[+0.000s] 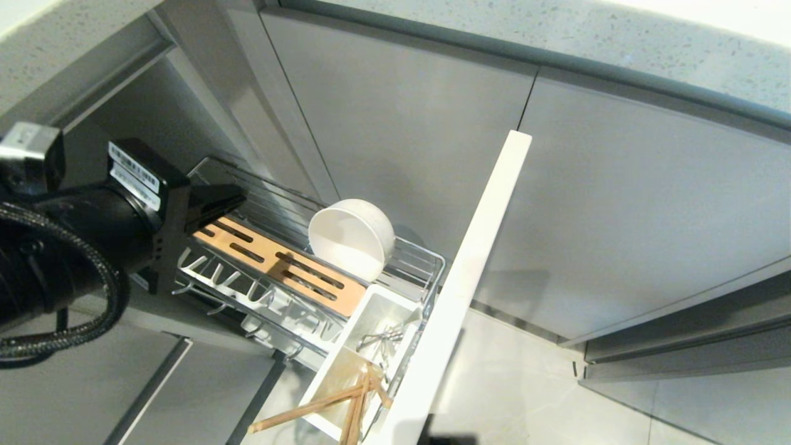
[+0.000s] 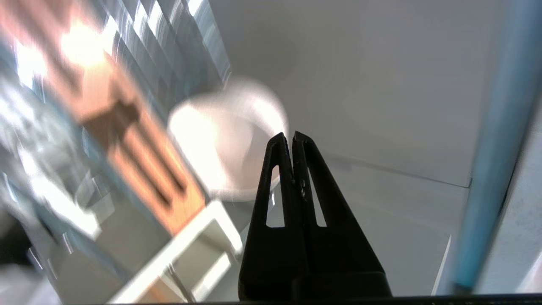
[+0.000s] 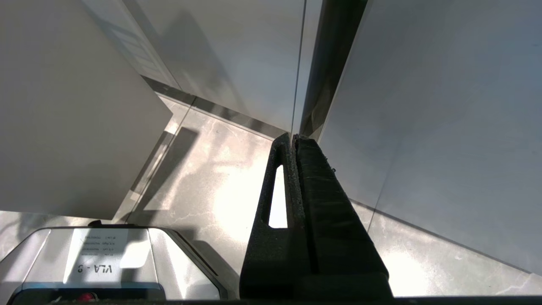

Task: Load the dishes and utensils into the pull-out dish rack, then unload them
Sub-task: Pick up the plate and place it in the cupboard

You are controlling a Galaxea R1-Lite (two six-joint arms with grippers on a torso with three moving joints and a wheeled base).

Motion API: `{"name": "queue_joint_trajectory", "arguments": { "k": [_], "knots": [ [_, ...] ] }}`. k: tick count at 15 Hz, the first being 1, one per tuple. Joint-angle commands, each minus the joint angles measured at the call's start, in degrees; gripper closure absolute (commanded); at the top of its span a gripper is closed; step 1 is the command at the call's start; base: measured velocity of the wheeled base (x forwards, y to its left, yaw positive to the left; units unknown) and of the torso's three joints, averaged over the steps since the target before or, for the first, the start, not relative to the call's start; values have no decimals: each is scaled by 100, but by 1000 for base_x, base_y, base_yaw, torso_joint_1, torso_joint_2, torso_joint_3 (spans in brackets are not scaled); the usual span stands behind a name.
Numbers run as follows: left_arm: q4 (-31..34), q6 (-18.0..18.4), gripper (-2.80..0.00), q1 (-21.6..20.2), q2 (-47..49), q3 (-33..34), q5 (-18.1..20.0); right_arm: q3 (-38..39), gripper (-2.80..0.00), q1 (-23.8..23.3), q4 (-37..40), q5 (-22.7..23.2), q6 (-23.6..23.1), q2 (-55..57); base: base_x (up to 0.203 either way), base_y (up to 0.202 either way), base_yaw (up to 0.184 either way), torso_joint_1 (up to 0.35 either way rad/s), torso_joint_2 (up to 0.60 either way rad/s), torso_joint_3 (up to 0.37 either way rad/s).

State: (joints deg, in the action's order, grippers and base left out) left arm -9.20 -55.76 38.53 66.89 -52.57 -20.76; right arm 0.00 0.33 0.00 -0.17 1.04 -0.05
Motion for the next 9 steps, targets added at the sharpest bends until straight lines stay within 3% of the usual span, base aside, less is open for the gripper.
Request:
{"name": "queue_joint_trajectory", "arguments": {
  "k": [1,4,6,9],
  "knots": [
    [-11,987,0,78,-26,-339,-125,9,0,2,0,-1,1,5,0,0,0,0,0,0],
    [-27,2740,0,273,-112,-857,-225,9,0,2,0,-1,1,5,0,0,0,0,0,0],
    [-45,3541,0,474,-131,-1307,-217,9,0,2,0,-1,1,5,0,0,0,0,0,0],
    [1,4326,0,515,-247,-1554,-389,9,0,2,0,-1,1,5,0,0,0,0,0,0]
  ]
}}
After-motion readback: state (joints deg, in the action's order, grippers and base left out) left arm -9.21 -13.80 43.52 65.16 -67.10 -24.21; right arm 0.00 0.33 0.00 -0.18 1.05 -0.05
